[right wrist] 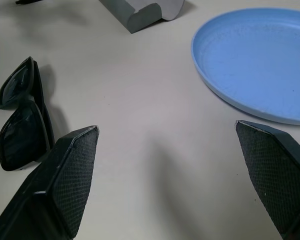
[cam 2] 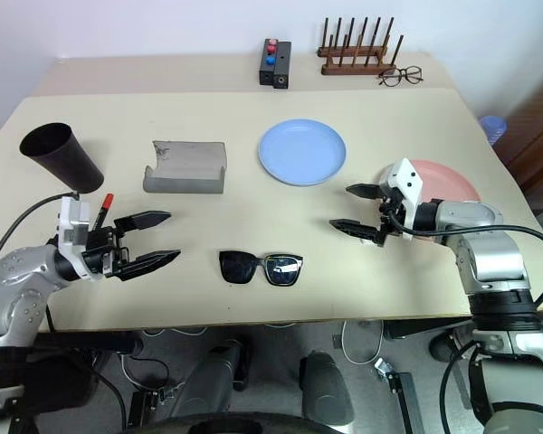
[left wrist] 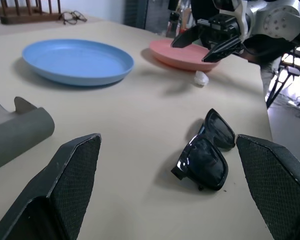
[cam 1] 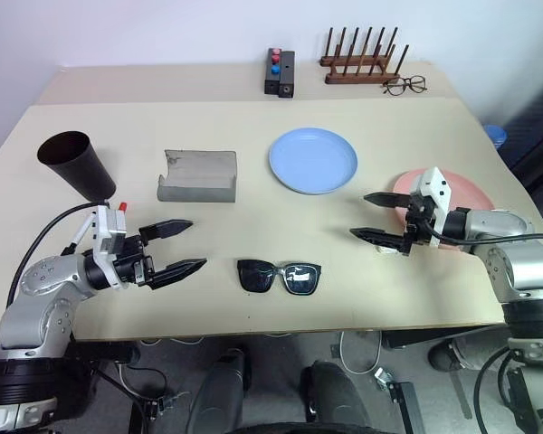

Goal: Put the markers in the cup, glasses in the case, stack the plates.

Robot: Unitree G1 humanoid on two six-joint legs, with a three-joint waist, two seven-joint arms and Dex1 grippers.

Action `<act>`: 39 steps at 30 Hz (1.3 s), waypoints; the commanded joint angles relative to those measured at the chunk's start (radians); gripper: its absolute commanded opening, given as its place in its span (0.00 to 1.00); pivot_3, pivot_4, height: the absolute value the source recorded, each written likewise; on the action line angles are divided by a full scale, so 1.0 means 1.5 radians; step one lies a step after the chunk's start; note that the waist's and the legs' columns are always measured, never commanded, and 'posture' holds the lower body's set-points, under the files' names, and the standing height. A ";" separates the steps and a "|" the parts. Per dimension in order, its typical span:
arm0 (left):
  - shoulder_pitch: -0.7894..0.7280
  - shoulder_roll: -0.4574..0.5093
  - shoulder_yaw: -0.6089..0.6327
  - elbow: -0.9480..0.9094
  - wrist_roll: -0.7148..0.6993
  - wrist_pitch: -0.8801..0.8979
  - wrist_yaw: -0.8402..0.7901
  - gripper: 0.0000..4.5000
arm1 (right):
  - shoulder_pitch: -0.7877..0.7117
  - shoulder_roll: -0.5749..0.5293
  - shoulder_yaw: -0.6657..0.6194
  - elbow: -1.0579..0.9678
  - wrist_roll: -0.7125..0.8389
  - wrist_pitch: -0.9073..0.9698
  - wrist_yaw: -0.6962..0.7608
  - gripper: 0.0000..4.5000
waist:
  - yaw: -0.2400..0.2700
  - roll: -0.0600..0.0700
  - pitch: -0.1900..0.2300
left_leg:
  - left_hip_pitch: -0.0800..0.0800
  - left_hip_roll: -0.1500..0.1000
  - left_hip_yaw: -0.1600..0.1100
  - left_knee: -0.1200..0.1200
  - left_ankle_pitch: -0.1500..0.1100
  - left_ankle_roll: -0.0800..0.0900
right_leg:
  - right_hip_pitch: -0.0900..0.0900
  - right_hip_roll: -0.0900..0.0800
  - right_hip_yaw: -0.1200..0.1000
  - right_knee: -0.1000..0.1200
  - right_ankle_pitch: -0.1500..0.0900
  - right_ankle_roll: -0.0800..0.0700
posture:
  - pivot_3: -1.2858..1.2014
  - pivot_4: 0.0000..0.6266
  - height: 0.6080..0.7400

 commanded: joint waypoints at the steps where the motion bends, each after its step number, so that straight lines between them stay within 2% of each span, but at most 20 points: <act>1: 0.016 0.005 0.032 -0.015 0.001 -0.021 0.007 1.00 | -0.021 0.012 0.005 -0.004 -0.002 -0.015 0.003 0.99 | -0.002 0.000 0.000 | 0.000 0.000 0.000 0.000 0.000 0.000 | 0.000 0.000 0.000 0.000 0.000 0.000 | 0.52 0.24 0.96; 7: -0.010 0.028 0.053 0.009 -0.006 -0.015 0.012 1.00 | -0.019 0.003 -0.006 -0.010 0.000 -0.020 0.007 0.99 | 0.004 0.000 0.000 | 0.000 0.000 0.000 0.000 0.000 0.000 | -0.001 -0.001 0.000 0.000 0.000 0.000 | 0.52 0.24 0.96; 13: -0.057 0.072 0.129 0.083 -0.023 -0.004 0.029 1.00 | -0.028 0.014 -0.013 -0.064 0.029 0.007 -0.004 0.99 | -0.003 0.000 0.000 | 0.000 0.000 0.000 0.000 0.000 0.000 | -0.002 0.000 0.000 0.000 0.000 0.000 | 0.52 0.24 0.96; 17: -0.051 0.130 0.167 0.145 0.020 0.060 0.111 1.00 | -0.055 0.072 0.011 -0.142 0.058 0.058 -0.057 0.99 | -0.007 0.000 0.000 | 0.000 0.000 0.000 -0.001 0.000 0.000 | -0.002 0.000 0.000 0.001 0.000 0.000 | 0.52 0.24 0.96; 21: -0.056 0.142 0.219 0.120 -0.004 0.134 0.204 1.00 | -0.101 0.076 0.010 -0.157 0.077 0.094 -0.051 0.99 | -0.002 0.000 0.000 | -0.001 0.000 0.000 -0.001 0.000 0.000 | -0.005 0.001 0.000 0.003 0.000 0.000 | 0.52 0.24 0.96; 24: -0.044 0.152 0.226 0.147 0.040 0.139 0.255 1.00 | -0.117 0.095 0.005 -0.125 0.083 0.090 -0.061 0.99 | 0.003 -0.001 -0.001 | -0.001 0.000 0.000 0.001 0.000 0.000 | -0.005 0.000 0.000 0.003 0.000 0.000 | 0.52 0.24 0.96; 29: -0.038 0.155 0.252 0.180 0.077 0.169 0.349 1.00 | -0.100 0.162 0.037 -0.170 0.092 0.080 -0.093 0.99 | -0.001 -0.002 -0.001 | -0.001 0.000 0.000 0.000 0.000 0.000 | -0.006 -0.001 0.000 0.003 0.000 0.000 | 0.52 0.24 0.96; 34: -0.050 0.162 0.230 0.184 0.101 0.218 0.399 1.00 | -0.106 0.202 0.073 -0.158 0.077 0.066 -0.094 0.99 | -0.003 -0.001 -0.001 | -0.001 0.000 0.000 0.000 0.000 0.000 | -0.006 -0.001 0.001 0.004 0.000 0.000 | 0.52 0.24 0.96; 39: -0.098 0.193 0.189 0.237 0.128 0.259 0.390 1.00 | -0.101 0.227 0.081 -0.165 0.076 0.063 -0.108 0.99 | 0.001 -0.002 -0.001 | -0.001 0.000 0.000 0.000 0.000 -0.001 | -0.006 0.000 0.000 0.004 0.000 0.000 | 0.52 0.24 0.96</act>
